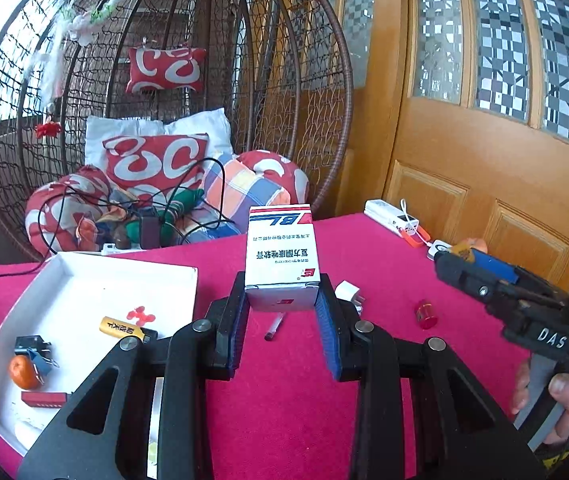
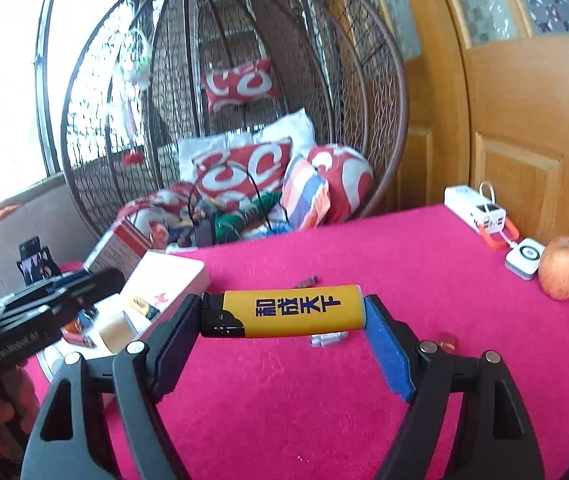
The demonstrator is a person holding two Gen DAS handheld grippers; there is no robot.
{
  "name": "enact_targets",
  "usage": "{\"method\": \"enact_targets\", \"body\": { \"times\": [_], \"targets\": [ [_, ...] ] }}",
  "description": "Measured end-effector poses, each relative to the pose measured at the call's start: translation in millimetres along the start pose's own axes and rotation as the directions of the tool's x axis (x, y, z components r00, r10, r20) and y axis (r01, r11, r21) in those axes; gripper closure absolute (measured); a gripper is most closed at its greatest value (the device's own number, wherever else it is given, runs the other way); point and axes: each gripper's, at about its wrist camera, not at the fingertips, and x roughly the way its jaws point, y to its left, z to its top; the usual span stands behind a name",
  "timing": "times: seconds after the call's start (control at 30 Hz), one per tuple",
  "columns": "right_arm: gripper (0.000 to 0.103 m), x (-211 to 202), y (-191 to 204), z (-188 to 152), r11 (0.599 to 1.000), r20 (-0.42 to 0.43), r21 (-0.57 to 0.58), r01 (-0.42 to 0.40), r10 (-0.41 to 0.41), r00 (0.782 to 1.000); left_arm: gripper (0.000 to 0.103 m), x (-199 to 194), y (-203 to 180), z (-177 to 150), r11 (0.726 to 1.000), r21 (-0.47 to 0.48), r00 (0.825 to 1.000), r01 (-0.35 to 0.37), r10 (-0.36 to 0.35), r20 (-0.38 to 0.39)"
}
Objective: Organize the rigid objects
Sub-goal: 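Carry the medicine box and yellow lighter over the white tray with both grippers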
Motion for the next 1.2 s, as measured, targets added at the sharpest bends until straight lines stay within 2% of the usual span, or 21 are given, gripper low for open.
{"method": "enact_targets", "body": {
  "times": [0.1,0.27,0.67,1.2],
  "targets": [
    [0.022,-14,6,12,1.0,0.061,0.008,-0.016,0.015,0.998,0.072,-10,5,1,1.0,-0.013,1.0,0.004,-0.004,0.012],
    [0.022,-22,16,20,1.0,0.086,0.007,-0.028,0.028,0.996,0.072,-23,15,1,0.999,-0.036,1.0,0.007,-0.006,0.026],
    [0.022,-23,54,23,0.997,0.068,-0.038,-0.067,0.07,0.995,0.072,-50,46,-2,0.996,-0.093,0.998,-0.011,0.017,0.067],
    [0.022,1,101,27,0.988,0.015,-0.105,-0.113,0.116,0.993,0.072,-67,95,-11,0.979,-0.197,0.995,-0.058,0.074,0.074]
  ]
}}
